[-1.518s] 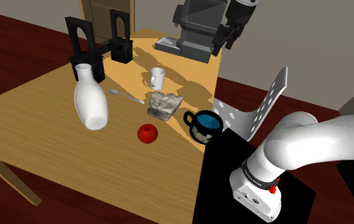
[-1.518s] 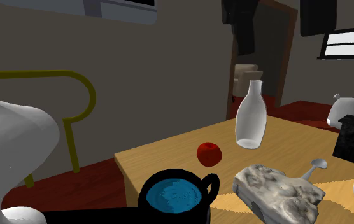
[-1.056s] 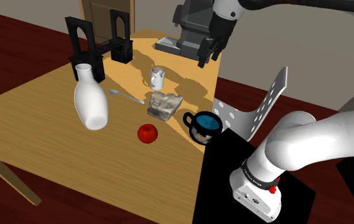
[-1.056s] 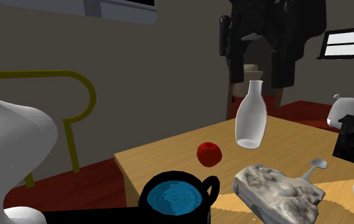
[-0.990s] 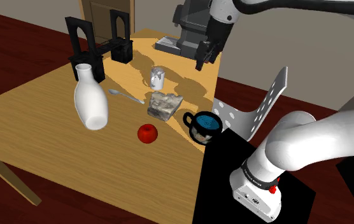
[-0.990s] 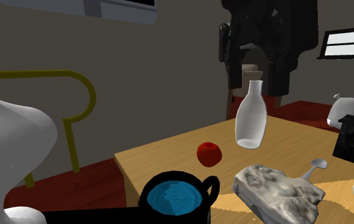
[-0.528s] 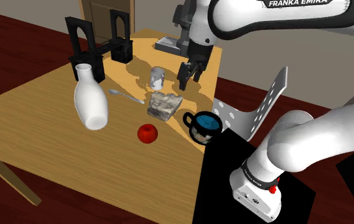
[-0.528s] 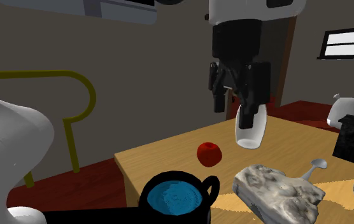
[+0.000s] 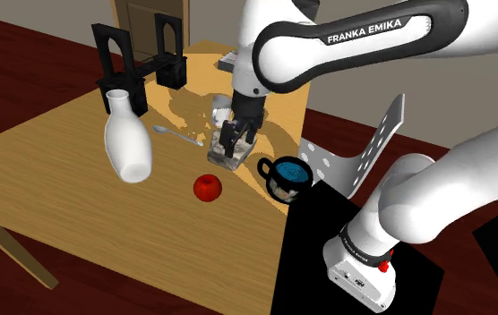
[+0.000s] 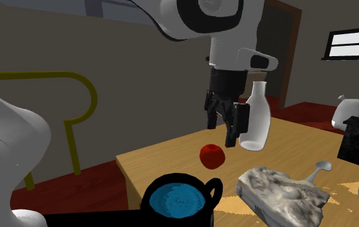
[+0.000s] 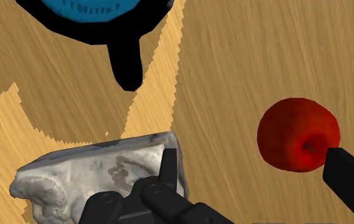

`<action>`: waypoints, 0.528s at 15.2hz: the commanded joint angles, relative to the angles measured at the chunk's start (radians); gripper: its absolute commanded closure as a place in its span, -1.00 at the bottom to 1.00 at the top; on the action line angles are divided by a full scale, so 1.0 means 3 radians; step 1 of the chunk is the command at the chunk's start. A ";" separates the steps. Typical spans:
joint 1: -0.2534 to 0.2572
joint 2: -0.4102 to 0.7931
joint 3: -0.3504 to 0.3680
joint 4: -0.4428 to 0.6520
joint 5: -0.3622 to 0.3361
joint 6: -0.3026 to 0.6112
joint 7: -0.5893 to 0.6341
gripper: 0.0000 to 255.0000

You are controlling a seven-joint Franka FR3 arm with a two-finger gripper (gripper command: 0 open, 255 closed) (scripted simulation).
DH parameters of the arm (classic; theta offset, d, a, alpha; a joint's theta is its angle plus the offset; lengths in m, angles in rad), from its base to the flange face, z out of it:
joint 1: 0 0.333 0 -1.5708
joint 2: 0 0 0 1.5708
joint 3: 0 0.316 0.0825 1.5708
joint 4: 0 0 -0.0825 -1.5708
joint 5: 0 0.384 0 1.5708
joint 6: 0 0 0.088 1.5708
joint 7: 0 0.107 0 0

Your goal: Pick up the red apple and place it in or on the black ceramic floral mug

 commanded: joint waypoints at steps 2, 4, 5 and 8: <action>0.0095 0.0251 0.0108 0.0038 0.0125 0.0158 0.0068 -1.00; 0.0155 0.0432 0.0178 0.0068 0.0200 0.0274 0.0106 -1.00; 0.0185 0.0525 0.0213 0.0088 0.0236 0.0331 0.0124 -1.00; 0.0222 0.0658 0.0262 0.0090 0.0279 0.0446 0.0145 -1.00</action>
